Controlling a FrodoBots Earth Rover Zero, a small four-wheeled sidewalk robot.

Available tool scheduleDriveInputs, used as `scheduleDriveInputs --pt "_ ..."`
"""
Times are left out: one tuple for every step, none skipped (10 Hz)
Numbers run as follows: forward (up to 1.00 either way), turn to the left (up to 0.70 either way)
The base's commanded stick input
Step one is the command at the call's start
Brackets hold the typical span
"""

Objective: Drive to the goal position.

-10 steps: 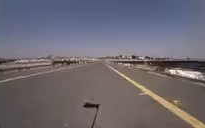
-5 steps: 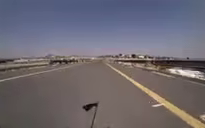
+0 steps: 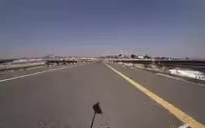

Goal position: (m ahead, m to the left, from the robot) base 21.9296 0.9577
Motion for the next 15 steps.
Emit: scheduleDriveInputs --pt "1.0 -0.01" --pt "1.0 -0.01" --pt "1.0 -0.01" --pt "1.0 -0.01" --pt "1.0 -0.01" --pt "1.0 -0.01" --pt "1.0 -0.01" --pt "1.0 -0.01" --pt "1.0 -0.01" --pt "1.0 -0.01" --pt "1.0 -0.01" --pt "1.0 -0.01" --pt "1.0 -0.01" --pt "1.0 -0.01" --pt "1.0 -0.01"
